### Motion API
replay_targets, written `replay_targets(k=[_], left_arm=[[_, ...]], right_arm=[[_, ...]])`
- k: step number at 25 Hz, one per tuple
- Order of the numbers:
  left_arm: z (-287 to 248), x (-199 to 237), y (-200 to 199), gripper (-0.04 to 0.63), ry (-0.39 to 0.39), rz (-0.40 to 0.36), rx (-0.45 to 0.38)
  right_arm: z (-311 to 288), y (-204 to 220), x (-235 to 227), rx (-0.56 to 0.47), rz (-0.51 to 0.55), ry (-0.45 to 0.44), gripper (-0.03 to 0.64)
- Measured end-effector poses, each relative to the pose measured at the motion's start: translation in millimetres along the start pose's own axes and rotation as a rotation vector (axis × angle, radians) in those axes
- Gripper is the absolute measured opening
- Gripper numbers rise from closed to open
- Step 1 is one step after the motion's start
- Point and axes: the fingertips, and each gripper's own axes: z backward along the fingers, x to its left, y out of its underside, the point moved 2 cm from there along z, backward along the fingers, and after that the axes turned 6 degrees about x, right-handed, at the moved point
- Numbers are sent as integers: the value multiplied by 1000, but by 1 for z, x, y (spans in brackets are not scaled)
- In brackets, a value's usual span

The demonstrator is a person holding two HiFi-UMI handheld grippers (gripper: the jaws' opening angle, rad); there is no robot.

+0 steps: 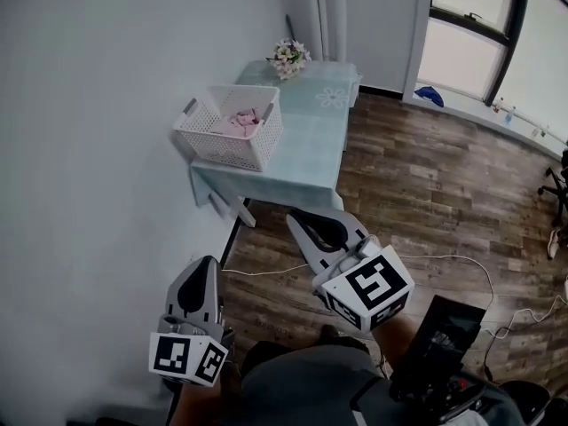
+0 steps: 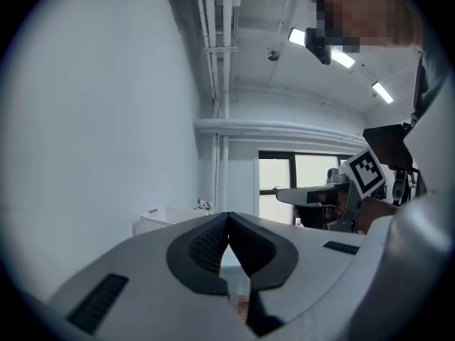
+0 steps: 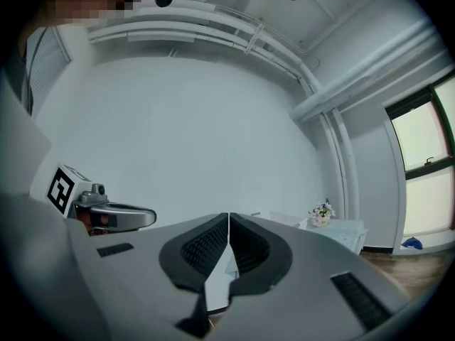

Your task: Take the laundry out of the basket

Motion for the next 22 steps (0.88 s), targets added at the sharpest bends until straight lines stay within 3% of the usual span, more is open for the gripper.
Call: replay_targets(k=[9,15,22], left_arm=[[-61,52,-15,9,-5,-7,-9],[-114,127,-24,9,34,27,-17],[-157,216,-52,9,47,-5,-41]], right_arm=[[-74,-3,-37,21,1,-1,17],[-153,-20,-59,12,26,80,17],[-239,-42,-66,61,24,132,18]])
